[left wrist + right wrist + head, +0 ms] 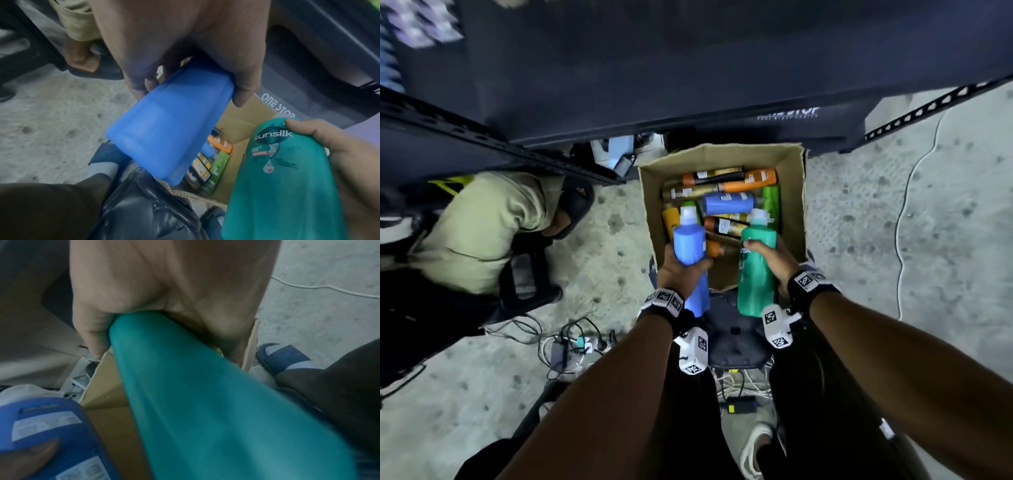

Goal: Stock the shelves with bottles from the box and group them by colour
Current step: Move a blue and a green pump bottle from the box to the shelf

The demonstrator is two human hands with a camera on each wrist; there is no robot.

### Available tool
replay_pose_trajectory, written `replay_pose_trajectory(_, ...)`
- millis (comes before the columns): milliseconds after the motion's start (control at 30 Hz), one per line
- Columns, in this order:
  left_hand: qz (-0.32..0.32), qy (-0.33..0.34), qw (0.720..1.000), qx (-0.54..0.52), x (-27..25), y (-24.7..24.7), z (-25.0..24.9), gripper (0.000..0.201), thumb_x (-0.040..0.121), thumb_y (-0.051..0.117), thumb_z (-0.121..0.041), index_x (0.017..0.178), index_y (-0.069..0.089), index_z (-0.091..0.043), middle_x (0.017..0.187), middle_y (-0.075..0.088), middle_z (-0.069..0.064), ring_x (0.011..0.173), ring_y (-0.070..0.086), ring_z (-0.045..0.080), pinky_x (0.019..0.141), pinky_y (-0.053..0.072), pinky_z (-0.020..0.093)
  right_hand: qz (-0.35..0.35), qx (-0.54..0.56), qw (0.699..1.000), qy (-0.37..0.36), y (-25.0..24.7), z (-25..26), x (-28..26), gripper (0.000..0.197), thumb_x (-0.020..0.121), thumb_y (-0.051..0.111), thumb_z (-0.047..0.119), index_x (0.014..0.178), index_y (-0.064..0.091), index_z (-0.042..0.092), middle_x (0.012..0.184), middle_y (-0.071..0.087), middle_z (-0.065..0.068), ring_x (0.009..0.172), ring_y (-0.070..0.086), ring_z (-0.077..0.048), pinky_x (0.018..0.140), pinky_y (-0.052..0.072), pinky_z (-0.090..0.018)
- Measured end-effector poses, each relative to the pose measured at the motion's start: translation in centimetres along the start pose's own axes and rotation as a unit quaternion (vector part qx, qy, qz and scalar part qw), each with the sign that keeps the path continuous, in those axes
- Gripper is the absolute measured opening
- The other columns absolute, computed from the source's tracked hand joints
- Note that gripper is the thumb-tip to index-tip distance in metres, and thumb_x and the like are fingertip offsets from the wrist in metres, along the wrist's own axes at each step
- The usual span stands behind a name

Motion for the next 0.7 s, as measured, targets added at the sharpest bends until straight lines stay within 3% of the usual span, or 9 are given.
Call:
replay_pose_trajectory(33, 0.005, 0.004, 1.000, -0.001, -0.6, -0.2, -0.4, 0.068, 0.075, 0.085, -0.039, 0.132, 0.050, -0.027, 0.104, 0.058, -0.007, 0.089, 0.052, 0.018, 0.077, 0.039, 0.026, -0.004, -0.003, 1.000, 0.000, -0.1, 0.3, -0.8, 0.088, 0.064, 0.084, 0.055, 0.139, 0.056, 0.019, 0.129, 0.067, -0.007, 0.119, 0.064, -0.031, 0.104, 0.049, -0.050)
replay_pose_trajectory(100, 0.008, 0.006, 1.000, -0.008, -1.9, -0.8, -1.0, 0.065, 0.075, 0.085, -0.038, 0.129, 0.051, -0.026, 0.105, 0.059, -0.006, 0.091, 0.053, 0.019, 0.078, 0.040, 0.028, -0.004, -0.020, 1.000, -0.011, -0.1, 1.4, -2.4, 0.087, 0.066, 0.082, 0.061, 0.139, 0.057, 0.022, 0.132, 0.066, -0.004, 0.123, 0.061, -0.027, 0.110, 0.044, -0.050)
replay_pose_trajectory(233, 0.008, 0.009, 1.000, -0.027, -5.6, -1.8, -2.3, 0.062, 0.075, 0.085, -0.035, 0.127, 0.052, -0.024, 0.105, 0.062, -0.005, 0.091, 0.056, 0.020, 0.077, 0.041, 0.027, -0.011, -0.017, 0.999, -0.038, -0.6, 3.7, -6.3, 0.056, 0.080, 0.080, 0.050, 0.126, 0.067, 0.022, 0.119, 0.073, 0.001, 0.113, 0.067, -0.021, 0.109, 0.046, -0.049)
replay_pose_trajectory(300, 0.011, 0.013, 0.999, -0.039, -7.5, -2.2, -3.1, 0.061, 0.074, 0.085, -0.035, 0.125, 0.052, -0.025, 0.105, 0.064, -0.005, 0.092, 0.059, 0.021, 0.077, 0.042, 0.027, -0.010, -0.007, 0.999, -0.051, -0.9, 4.9, -8.2, 0.053, 0.080, 0.080, 0.050, 0.124, 0.068, 0.023, 0.117, 0.074, 0.002, 0.111, 0.068, -0.021, 0.108, 0.047, -0.049)
replay_pose_trajectory(433, 0.011, 0.023, 0.997, -0.073, -10.9, -3.1, -4.5, 0.063, 0.071, 0.086, -0.039, 0.123, 0.054, -0.023, 0.110, 0.067, 0.000, 0.099, 0.064, 0.024, 0.079, 0.047, 0.030, -0.028, 0.004, 0.998, -0.051, -1.6, 6.4, -11.8, 0.093, 0.065, 0.082, 0.068, 0.143, 0.052, 0.027, 0.139, 0.062, 0.000, 0.128, 0.058, -0.024, 0.112, 0.042, -0.048)
replay_pose_trajectory(533, -0.005, 0.051, 0.995, -0.091, -13.5, -3.8, -6.2, 0.066, 0.070, 0.084, -0.041, 0.126, 0.053, -0.025, 0.112, 0.068, 0.002, 0.101, 0.065, 0.028, 0.087, 0.053, 0.039, -0.041, 0.049, 0.994, -0.084, -2.3, 8.1, -14.5, 0.086, 0.062, 0.084, 0.069, 0.136, 0.056, 0.033, 0.131, 0.066, 0.002, 0.122, 0.061, -0.022, 0.109, 0.046, -0.051)
replay_pose_trajectory(633, -0.025, 0.084, 0.992, -0.088, -15.8, -4.9, -8.4, 0.072, 0.066, 0.080, -0.047, 0.128, 0.051, -0.026, 0.110, 0.067, 0.003, 0.098, 0.064, 0.030, 0.084, 0.052, 0.038, -0.057, 0.060, 0.993, -0.086, -3.1, 9.2, -16.6, 0.105, 0.057, 0.080, 0.081, 0.145, 0.048, 0.034, 0.145, 0.057, 0.000, 0.133, 0.054, -0.025, 0.113, 0.041, -0.052)
replay_pose_trajectory(700, -0.028, 0.102, 0.990, -0.092, -17.2, -5.4, -10.3, 0.070, 0.067, 0.080, -0.048, 0.127, 0.050, -0.026, 0.109, 0.067, 0.004, 0.097, 0.063, 0.031, 0.082, 0.051, 0.037, -0.061, 0.076, 0.990, -0.099, -3.4, 10.3, -17.9, 0.105, 0.055, 0.078, 0.083, 0.144, 0.050, 0.036, 0.144, 0.057, -0.003, 0.133, 0.054, -0.029, 0.113, 0.041, -0.054)
Point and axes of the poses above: each hand's wrist, its own x-axis towards the middle knuckle, its own y-axis out of the palm, z = x × y, the point moved 9 cm from there along x, towards the middle knuckle
